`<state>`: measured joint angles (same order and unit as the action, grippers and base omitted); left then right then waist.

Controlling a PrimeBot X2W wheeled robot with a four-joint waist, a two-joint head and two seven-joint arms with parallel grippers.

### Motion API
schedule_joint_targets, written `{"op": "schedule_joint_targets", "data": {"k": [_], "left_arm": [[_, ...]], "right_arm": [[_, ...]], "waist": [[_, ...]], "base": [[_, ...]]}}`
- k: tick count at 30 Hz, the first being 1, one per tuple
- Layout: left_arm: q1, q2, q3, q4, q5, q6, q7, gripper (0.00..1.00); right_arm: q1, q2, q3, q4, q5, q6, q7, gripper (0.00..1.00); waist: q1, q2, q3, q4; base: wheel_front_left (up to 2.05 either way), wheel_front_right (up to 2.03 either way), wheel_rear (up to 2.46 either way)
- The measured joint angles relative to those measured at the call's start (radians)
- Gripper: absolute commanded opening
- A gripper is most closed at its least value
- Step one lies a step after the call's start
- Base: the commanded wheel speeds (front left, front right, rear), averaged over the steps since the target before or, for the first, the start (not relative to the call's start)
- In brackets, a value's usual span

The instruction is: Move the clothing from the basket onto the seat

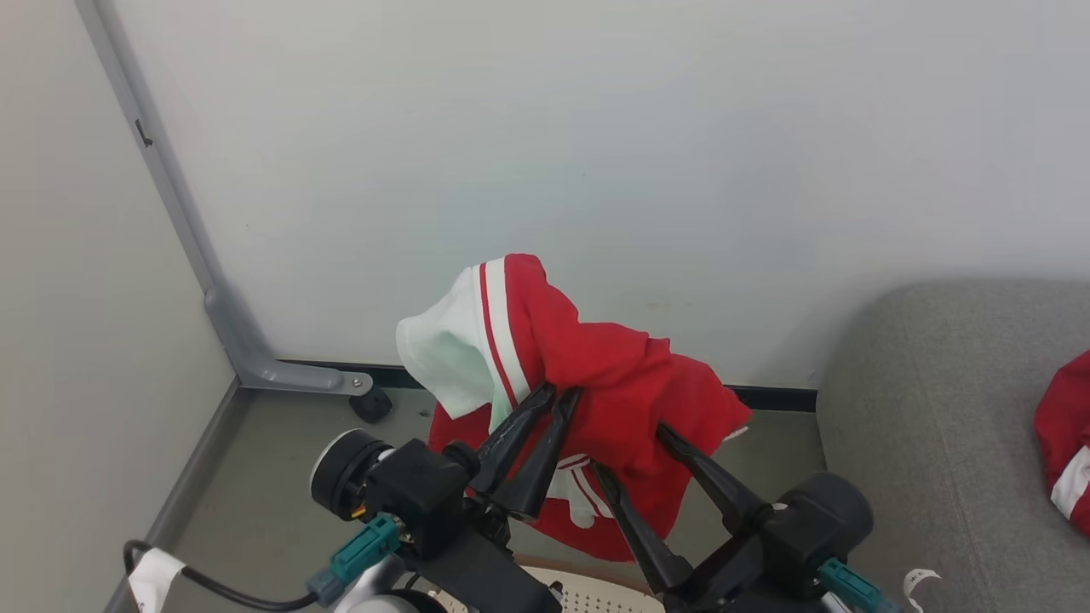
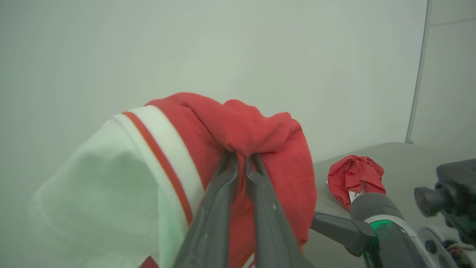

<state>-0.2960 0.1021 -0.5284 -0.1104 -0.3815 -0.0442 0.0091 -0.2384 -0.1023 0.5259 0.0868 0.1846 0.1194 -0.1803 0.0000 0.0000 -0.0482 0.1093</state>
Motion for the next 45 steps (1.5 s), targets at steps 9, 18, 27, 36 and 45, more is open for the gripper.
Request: {"op": "schedule_joint_targets", "data": {"k": [9,18,27,36,45], "left_arm": [[0.003,0.000,-0.002,-0.027,-0.005,0.000,0.027,0.00],[0.015,0.000,-0.006,-0.040,-0.033,0.000,0.044,0.00],[0.020,0.001,-0.031,-0.041,-0.035,0.000,0.061,0.00],[0.061,0.021,-0.058,-0.038,-0.029,0.000,0.079,1.00],[0.127,0.033,-0.073,-0.036,-0.027,0.007,0.088,1.00]], "right_arm": [[-0.021,0.016,0.024,0.076,0.030,0.001,-0.006,0.00],[-0.046,0.020,0.026,0.107,0.065,0.001,-0.020,0.00],[-0.085,0.021,-0.018,0.124,0.095,0.001,-0.041,0.00],[-0.112,0.019,-0.096,0.138,0.125,-0.005,-0.052,0.00],[-0.163,-0.029,-0.189,0.161,0.132,-0.025,-0.059,0.00]], "waist": [[0.0000,0.0000,0.006,0.010],[0.0000,0.0000,0.009,0.013],[0.0000,0.0000,0.010,0.007],[0.0000,-0.0001,0.012,-0.002],[0.0000,0.0000,0.015,-0.018]], "base": [[0.00,0.00,0.00],[0.00,0.00,0.00],[0.00,0.00,0.00],[0.00,0.00,0.00],[0.00,0.00,0.00]]}}
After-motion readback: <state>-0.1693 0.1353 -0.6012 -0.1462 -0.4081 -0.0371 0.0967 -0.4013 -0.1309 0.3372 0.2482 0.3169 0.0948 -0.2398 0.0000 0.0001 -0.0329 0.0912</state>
